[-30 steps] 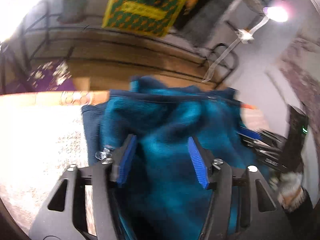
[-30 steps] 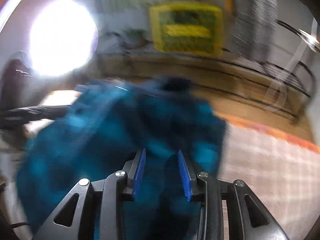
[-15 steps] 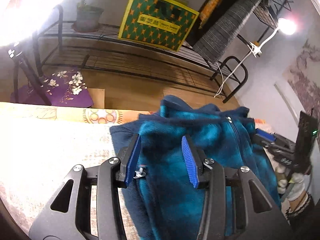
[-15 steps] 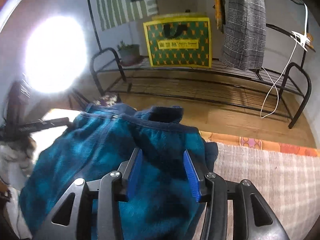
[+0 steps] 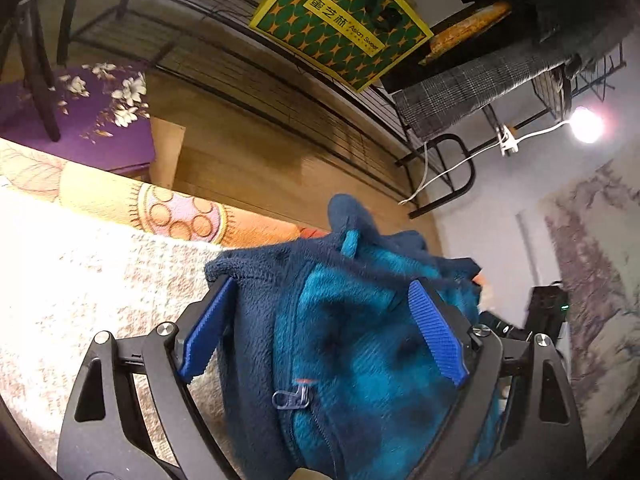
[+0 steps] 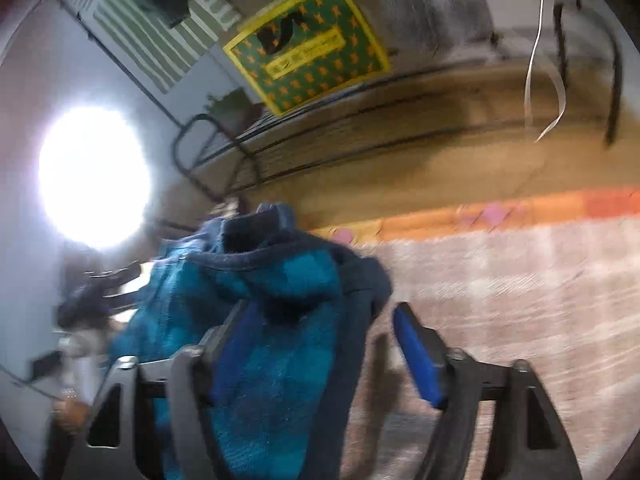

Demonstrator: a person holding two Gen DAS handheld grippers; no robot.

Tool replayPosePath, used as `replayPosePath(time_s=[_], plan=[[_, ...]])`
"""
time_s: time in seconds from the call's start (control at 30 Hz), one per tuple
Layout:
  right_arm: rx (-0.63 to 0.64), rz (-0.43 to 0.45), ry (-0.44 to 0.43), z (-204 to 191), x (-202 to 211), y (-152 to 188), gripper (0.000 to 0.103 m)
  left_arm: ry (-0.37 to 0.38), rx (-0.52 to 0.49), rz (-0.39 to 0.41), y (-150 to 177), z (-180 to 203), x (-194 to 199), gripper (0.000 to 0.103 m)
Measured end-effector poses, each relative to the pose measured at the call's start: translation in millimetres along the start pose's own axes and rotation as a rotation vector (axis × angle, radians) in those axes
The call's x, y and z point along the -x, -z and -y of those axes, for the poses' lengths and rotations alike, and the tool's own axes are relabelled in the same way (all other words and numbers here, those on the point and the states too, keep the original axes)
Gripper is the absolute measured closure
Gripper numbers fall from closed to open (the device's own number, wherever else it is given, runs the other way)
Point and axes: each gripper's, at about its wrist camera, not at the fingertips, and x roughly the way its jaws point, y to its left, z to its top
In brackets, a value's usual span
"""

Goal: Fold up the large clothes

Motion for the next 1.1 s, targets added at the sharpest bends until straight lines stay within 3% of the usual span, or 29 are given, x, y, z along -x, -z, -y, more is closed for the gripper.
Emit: replayPosePath(time_s=[0.07,0.17,0.23,0.27,0.33,0.37,0.53,0.67,0.83,0.97,1.03,1.1], plan=[[-0.003,-0.028,-0.031,4.8,-8.2,2.4,0.021,0.009,-0.025,-0.016,-2.3,2.9,-2.8,0.009],[0.017,0.003,-0.039,1.5,-14.8,3.3,0.021,-0.005,-0.102,-0.02,0.0,13.1,-8.7,0.003],[0.001,0.016,-0.058,-0.1,-20.8,-0.8,0.03,-0.019,-0.146,-0.019,2.0,20.5,-11.7,0.003],[0.0,0.018,-0.059,-2.2,-24.8,-1.8,0.034,-0.021,-0.162,-0.023,3.3,22.3,-12.7,0.004],[0.023,0.022,-0.044,-7.0,-24.7,0.6,0.037,-0.034,-0.205,-0.029,4.4,23.4,-10.2,0.015],[0.037,0.02,-0.042,-7.9,-24.9,0.3,0.038,-0.035,-0.2,-0.031,4.0,18.7,-6.7,0.02],[0.013,-0.033,-0.129,9.1,-14.2,2.6,0.042,0.04,-0.039,-0.042,-2.4,-22.9,15.6,0.02],[-0.016,-0.034,-0.196,20.6,-12.2,5.7,0.042,0.11,0.029,-0.05,-3.6,-35.9,13.0,0.02],[-0.034,-0.028,-0.223,12.9,-24.5,1.5,0.041,0.121,-0.028,-0.085,-4.5,-8.1,-11.0,0.02],[0.003,-0.035,-0.2,-2.1,-36.4,-5.2,0.043,0.05,-0.086,-0.102,-7.9,10.7,-23.4,0.021],[0.019,-0.034,-0.179,-7.4,-39.9,-7.2,0.05,-0.019,-0.116,-0.109,-8.2,18.5,-26.9,0.034],[0.023,-0.034,-0.168,-8.4,-40.6,-6.2,0.059,-0.064,-0.144,-0.118,-5.7,22.7,-30.3,0.06]])
